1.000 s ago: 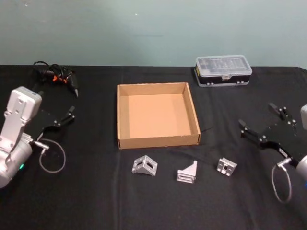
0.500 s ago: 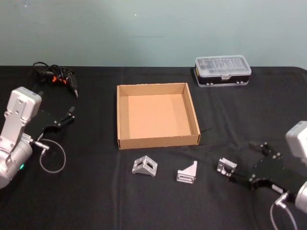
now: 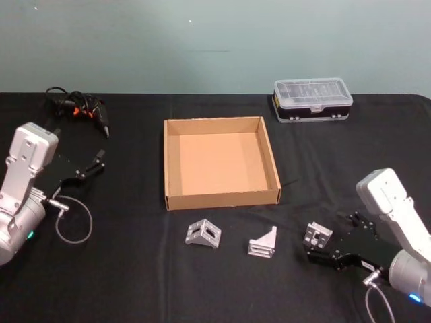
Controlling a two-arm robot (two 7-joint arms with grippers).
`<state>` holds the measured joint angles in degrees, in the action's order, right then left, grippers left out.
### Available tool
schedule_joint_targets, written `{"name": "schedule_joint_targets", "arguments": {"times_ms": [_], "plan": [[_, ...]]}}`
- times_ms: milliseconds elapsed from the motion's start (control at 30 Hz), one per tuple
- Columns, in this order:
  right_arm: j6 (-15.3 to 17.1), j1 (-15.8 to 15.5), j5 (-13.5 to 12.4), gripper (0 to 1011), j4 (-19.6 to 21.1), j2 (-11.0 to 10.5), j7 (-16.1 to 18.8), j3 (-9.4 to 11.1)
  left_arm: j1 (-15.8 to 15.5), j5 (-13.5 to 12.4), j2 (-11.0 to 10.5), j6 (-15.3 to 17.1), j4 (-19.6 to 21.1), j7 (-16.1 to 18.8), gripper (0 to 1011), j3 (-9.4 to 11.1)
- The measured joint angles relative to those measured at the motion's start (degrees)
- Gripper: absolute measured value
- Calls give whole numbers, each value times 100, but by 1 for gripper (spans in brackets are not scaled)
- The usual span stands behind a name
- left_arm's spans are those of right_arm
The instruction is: Use one hand to pick up the angle iron from the table and place it into the box.
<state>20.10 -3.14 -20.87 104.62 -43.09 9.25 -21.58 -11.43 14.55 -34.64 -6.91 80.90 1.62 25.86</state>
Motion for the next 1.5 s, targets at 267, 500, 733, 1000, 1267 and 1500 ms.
{"name": "schedule_joint_targets", "arguments": {"times_ms": [267,500,733,1000,1267,1500], "plan": [[103,150,155,1003,-236,271,-9,-44,0,0,0,0,0,0,1011,0],[71,157,179,1003,-264,299,-12,-43,0,0,0,0,0,0,1012,0],[76,154,172,906,-251,284,-14,-41,0,0,0,0,0,0,1011,0],[80,150,161,678,-240,274,-15,-38,0,0,0,0,0,0,1011,0],[85,147,158,427,-236,271,-15,-38,0,0,0,0,0,0,1011,0],[88,147,154,187,-232,267,-15,-38,0,0,0,0,0,0,1011,0]]}}
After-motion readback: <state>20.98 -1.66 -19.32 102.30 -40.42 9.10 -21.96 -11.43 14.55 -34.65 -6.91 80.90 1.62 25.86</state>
